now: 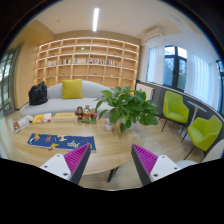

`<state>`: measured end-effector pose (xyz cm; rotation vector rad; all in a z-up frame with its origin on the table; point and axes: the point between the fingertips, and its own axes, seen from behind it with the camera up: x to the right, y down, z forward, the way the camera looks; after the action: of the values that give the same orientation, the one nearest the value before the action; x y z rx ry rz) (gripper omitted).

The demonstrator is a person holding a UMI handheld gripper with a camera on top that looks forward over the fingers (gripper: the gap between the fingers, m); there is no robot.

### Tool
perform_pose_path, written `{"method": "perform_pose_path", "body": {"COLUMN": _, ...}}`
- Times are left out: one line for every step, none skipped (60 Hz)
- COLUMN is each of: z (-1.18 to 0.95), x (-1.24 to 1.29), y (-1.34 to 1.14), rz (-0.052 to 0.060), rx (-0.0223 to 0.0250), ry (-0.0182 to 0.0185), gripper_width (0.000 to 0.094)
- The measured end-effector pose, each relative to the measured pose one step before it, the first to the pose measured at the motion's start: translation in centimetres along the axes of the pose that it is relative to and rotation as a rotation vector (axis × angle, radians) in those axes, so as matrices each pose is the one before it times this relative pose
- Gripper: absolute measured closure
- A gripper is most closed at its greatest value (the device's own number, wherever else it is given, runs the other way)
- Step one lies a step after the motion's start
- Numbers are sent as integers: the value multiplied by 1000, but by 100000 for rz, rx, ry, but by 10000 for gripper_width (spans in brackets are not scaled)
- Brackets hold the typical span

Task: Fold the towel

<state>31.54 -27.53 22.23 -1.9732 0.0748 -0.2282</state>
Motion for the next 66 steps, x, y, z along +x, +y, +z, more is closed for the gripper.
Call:
{"method": "perform_pose_path", "body": {"z": -2, "x": -53, "y": 103, "rz": -221, "rx": -304, "ry": -180, "gripper_width": 87}}
{"method": "perform_pose_path", "body": {"z": -1592, "x": 322, "y": -347, "rz": -311, "rx": -845, "ry": 26, "gripper_width": 87}}
{"method": "perform_pose_path", "body": {"z": 1527, "x": -437, "y": 585, "rz": -164, "rx": 26, "ry": -206, "gripper_width": 88}}
{"method": "perform_pose_path", "body": {"z": -102, "x": -129, "y": 124, "rz": -231, "rx": -427, "ry": -172, "gripper_width": 90}}
{"method": "perform_pose_path", "body": {"z": -171, "x": -193, "y": 123, "rz": -209, "rx": -453, "ry": -210, "gripper_width": 88}}
{"method": "perform_pose_path", "body": {"z": -148, "x": -179, "y": 149, "rz": -253, "rx": -527, "ry": -171, "gripper_width": 89}}
{"method": "perform_pose_path", "body": {"z": -190, "x": -244, "y": 183, "rz": -230, "rx": -572, "ry": -211, "gripper_width": 91}}
{"method": "perform_pose_path", "body": {"z": -399, "x": -32, "y": 229, "rz": -118, "rx": -580, "ry": -242, "gripper_width": 89}}
{"method": "perform_pose_path", "body": {"z": -737, "x": -583, "y": 274, "rz": -243, "rx": -664, "ry": -112, "gripper_width": 89}}
{"method": "perform_pose_path", "body": {"z": -144, "x": -405, "y": 285, "rz": -192, "rx": -645, "ry": -402, "gripper_width": 89}}
{"method": "perform_pose_path", "body": {"z": -114, "x": -460, "y": 332, "rz": -199, "rx": -627, "ry": -492, "gripper_width": 90}}
{"method": "perform_pose_path", "body": {"z": 535, "x": -283, "y": 315, "rz": -129, "rx": -655, "ry": -737, "gripper_width": 91}}
{"method": "perform_pose_path", "body": {"z": -70, "x": -560, "y": 374, "rz": -163, "rx": -738, "ry": -658, "gripper_width": 91}}
{"method": "perform_pose_path", "body": {"z": -74, "x": -594, "y": 430, "rz": -138, "rx": -899, "ry": -824, "gripper_width": 89}}
{"method": "perform_pose_path", "body": {"z": 285, "x": -383, "y": 577, "rz": -78, "rx": -966, "ry": -1164, "gripper_width": 90}}
{"method": "perform_pose_path", "body": {"z": -332, "x": -972, "y": 536, "rz": -139, "rx": -941, "ry": -906, "gripper_width": 86}}
{"method": "perform_pose_path", "body": {"z": -18, "x": -783, "y": 487, "rz": -85, "rx": -1083, "ry": -1098, "gripper_width": 84}}
{"method": "perform_pose_path", "body": {"z": 3, "x": -796, "y": 473, "rz": -133, "rx": -978, "ry": -1214, "gripper_width": 85}}
{"method": "perform_pose_path", "body": {"z": 302, "x": -648, "y": 435, "rz": -36, "rx": -1020, "ry": -1595, "gripper_width": 85}}
{"method": "perform_pose_path", "body": {"z": 73, "x": -914, "y": 434, "rz": -151, "rx": -803, "ry": -1421, "gripper_width": 84}}
{"method": "perform_pose_path", "body": {"z": 95, "x": -931, "y": 441, "rz": -213, "rx": -793, "ry": -1399, "gripper_width": 84}}
{"method": "perform_pose_path", "body": {"z": 114, "x": -971, "y": 461, "rz": -288, "rx": -879, "ry": -1358, "gripper_width": 87}}
{"method": "perform_pose_path", "body": {"z": 184, "x": -994, "y": 453, "rz": -356, "rx": -945, "ry": -1297, "gripper_width": 86}}
{"method": "perform_pose_path", "body": {"z": 357, "x": -1142, "y": 351, "rz": -342, "rx": -1056, "ry": -1325, "gripper_width": 86}}
{"method": "perform_pose_path", "body": {"z": 200, "x": -1069, "y": 412, "rz": -392, "rx": -818, "ry": -1454, "gripper_width": 87}}
{"method": "perform_pose_path", "body": {"z": 210, "x": -1235, "y": 509, "rz": -438, "rx": -460, "ry": -1482, "gripper_width": 86}}
{"method": "perform_pose_path", "body": {"z": 276, "x": -1154, "y": 299, "rz": -413, "rx": -576, "ry": -1606, "gripper_width": 87}}
{"method": "perform_pose_path", "body": {"z": 361, "x": -1075, "y": 152, "rz": -367, "rx": -869, "ry": -1661, "gripper_width": 84}}
{"method": "perform_pose_path", "body": {"z": 227, "x": -1247, "y": 482, "rz": -468, "rx": -698, "ry": -1398, "gripper_width": 83}}
{"method": "perform_pose_path", "body": {"z": 344, "x": -1191, "y": 266, "rz": -529, "rx": -948, "ry": -1569, "gripper_width": 84}}
{"method": "perform_pose_path", "body": {"z": 387, "x": -1103, "y": 54, "rz": -540, "rx": -1110, "ry": -1780, "gripper_width": 84}}
{"method": "perform_pose_path", "body": {"z": 373, "x": -1201, "y": 169, "rz": -589, "rx": -821, "ry": -1688, "gripper_width": 83}}
{"method": "perform_pose_path", "body": {"z": 428, "x": -1192, "y": 104, "rz": -416, "rx": -616, "ry": -1596, "gripper_width": 81}}
{"method": "perform_pose_path", "body": {"z": 471, "x": -1161, "y": 49, "rz": -290, "rx": -519, "ry": -1432, "gripper_width": 82}}
{"method": "perform_pose_path", "body": {"z": 499, "x": -1186, "y": 17, "rz": -288, "rx": -543, "ry": -1385, "gripper_width": 82}}
{"method": "perform_pose_path", "body": {"z": 584, "x": -1250, "y": 42, "rz": -373, "rx": -634, "ry": -1477, "gripper_width": 83}}
{"method": "perform_pose_path", "body": {"z": 502, "x": -1166, "y": 44, "rz": -476, "rx": -553, "ry": -1402, "gripper_width": 83}}
{"method": "perform_pose_path", "body": {"z": 479, "x": -1207, "y": -42, "rz": -412, "rx": -587, "ry": -1667, "gripper_width": 82}}
{"method": "perform_pose_path", "body": {"z": 608, "x": -1171, "y": -174, "rz": -287, "rx": -292, "ry": -1742, "gripper_width": 81}}
{"method": "perform_pose_path", "body": {"z": 657, "x": -1146, "y": -262, "rz": -141, "rx": -22, "ry": -1643, "gripper_width": 81}}
{"method": "perform_pose_path", "body": {"z": 687, "x": -1094, "y": -263, "rz": -82, "rx": 81, "ry": -1450, "gripper_width": 81}}
{"method": "perform_pose_path", "body": {"z": 704, "x": -1025, "y": -285, "rz": -97, "rx": 16, "ry": -1206, "gripper_width": 81}}
{"method": "perform_pose_path", "body": {"z": 742, "x": -952, "y": -271, "rz": -277, "rx": -67, "ry": -979, "gripper_width": 81}}
{"method": "perform_pose_path", "body": {"z": 820, "x": -801, "y": -370, "rz": -405, "rx": -429, "ry": -1060, "gripper_width": 80}}
{"method": "perform_pose_path", "body": {"z": 809, "x": -1267, "y": -233, "rz": -242, "rx": 81, "ry": -536, "gripper_width": 81}}
{"method": "perform_pose_path", "body": {"z": 787, "x": -910, "y": -333, "rz": -152, "rx": 70, "ry": -789, "gripper_width": 81}}
{"method": "perform_pose_path", "body": {"z": 831, "x": -820, "y": -399, "rz": -1, "rx": 193, "ry": -717, "gripper_width": 81}}
{"method": "perform_pose_path", "body": {"z": 902, "x": -828, "y": -392, "rz": 113, "rx": 140, "ry": -742, "gripper_width": 82}}
{"method": "perform_pose_path", "body": {"z": 901, "x": -825, "y": -341, "rz": 168, "rx": -40, "ry": -891, "gripper_width": 83}}
{"method": "perform_pose_path", "body": {"z": 930, "x": -776, "y": -321, "rz": 224, "rx": -176, "ry": -896, "gripper_width": 82}}
{"method": "perform_pose_path", "body": {"z": 904, "x": -741, "y": -303, "rz": 177, "rx": -324, "ry": -811, "gripper_width": 84}}
{"method": "perform_pose_path", "body": {"z": 919, "x": -435, "y": -320, "rz": 100, "rx": -591, "ry": -783, "gripper_width": 84}}
{"method": "perform_pose_path", "body": {"z": 954, "x": -685, "y": -368, "rz": 273, "rx": -317, "ry": -396, "gripper_width": 84}}
{"method": "perform_pose_path", "body": {"z": 879, "x": -536, "y": -328, "rz": 428, "rx": -314, "ry": -363, "gripper_width": 89}}
{"method": "perform_pose_path", "body": {"z": 880, "x": -443, "y": -356, "rz": 605, "rx": -201, "ry": -193, "gripper_width": 89}}
{"method": "perform_pose_path", "body": {"z": 885, "x": -326, "y": -341, "rz": 595, "rx": -210, "ry": 31, "gripper_width": 89}}
{"method": "perform_pose_path", "body": {"z": 868, "x": -236, "y": -321, "rz": 497, "rx": -244, "ry": 279, "gripper_width": 86}}
{"method": "perform_pose_path", "body": {"z": 861, "x": -187, "y": -311, "rz": 445, "rx": -248, "ry": 434, "gripper_width": 89}}
{"method": "perform_pose_path", "body": {"z": 816, "x": -195, "y": -356, "rz": 382, "rx": -146, "ry": 465, "gripper_width": 88}}
{"method": "perform_pose_path", "body": {"z": 812, "x": -156, "y": -398, "rz": 335, "rx": 138, "ry": 539, "gripper_width": 88}}
{"method": "perform_pose_path", "body": {"z": 972, "x": 42, "y": -301, "rz": 131, "rx": 359, "ry": 439, "gripper_width": 88}}
{"method": "perform_pose_path", "body": {"z": 773, "x": -112, "y": -362, "rz": 149, "rx": 399, "ry": 817, "gripper_width": 87}}
{"method": "perform_pose_path", "body": {"z": 757, "x": -70, "y": -328, "rz": 66, "rx": 230, "ry": 844, "gripper_width": 85}}
{"method": "perform_pose_path", "body": {"z": 737, "x": -52, "y": -314, "rz": 16, "rx": 200, "ry": 775, "gripper_width": 85}}
{"method": "perform_pose_path", "body": {"z": 730, "x": -64, "y": -304, "rz": -23, "rx": 219, "ry": 718, "gripper_width": 85}}
{"method": "perform_pose_path", "body": {"z": 707, "x": -33, "y": -295, "rz": -167, "rx": 160, "ry": 750, "gripper_width": 86}}
